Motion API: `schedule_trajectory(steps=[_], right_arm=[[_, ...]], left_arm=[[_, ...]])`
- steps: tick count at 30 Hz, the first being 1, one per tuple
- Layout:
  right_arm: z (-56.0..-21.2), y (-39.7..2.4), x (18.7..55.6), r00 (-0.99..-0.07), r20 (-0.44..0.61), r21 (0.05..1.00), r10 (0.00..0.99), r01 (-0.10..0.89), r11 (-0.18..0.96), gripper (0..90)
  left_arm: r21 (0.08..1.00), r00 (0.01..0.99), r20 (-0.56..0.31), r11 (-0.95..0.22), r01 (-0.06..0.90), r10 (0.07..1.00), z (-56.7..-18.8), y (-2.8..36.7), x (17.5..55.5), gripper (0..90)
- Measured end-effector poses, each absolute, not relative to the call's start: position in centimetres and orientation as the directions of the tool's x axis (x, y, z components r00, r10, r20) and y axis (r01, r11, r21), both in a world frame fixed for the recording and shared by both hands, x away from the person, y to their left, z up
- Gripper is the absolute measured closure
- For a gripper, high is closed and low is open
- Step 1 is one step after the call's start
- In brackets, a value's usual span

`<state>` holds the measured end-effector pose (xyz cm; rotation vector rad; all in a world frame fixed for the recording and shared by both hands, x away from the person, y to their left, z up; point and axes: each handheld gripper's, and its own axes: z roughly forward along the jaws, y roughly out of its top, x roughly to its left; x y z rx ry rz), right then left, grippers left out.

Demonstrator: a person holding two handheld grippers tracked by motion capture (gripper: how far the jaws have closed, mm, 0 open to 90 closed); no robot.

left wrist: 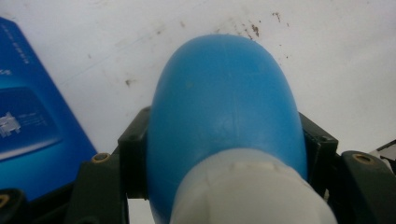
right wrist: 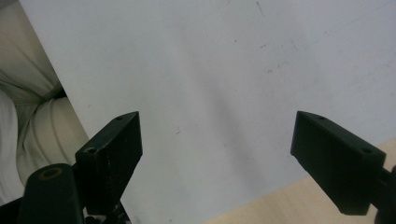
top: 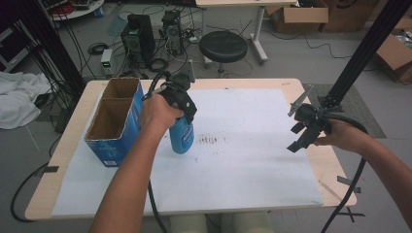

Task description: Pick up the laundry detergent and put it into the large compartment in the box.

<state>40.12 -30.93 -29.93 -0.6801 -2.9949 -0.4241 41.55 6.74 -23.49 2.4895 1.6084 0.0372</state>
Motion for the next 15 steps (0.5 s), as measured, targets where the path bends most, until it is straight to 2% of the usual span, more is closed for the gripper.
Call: schedule_trajectory(steps=[15], right_arm=[[-29.9, -30.7, 40.0, -0.907, 0.104, 0.259, 0.407, 0.42, 0.87, 16.4]], left_arm=[[0.204, 0.334, -0.053, -0.317, 0.926, 0.941, -17.2, 9.4, 40.8, 37.8]])
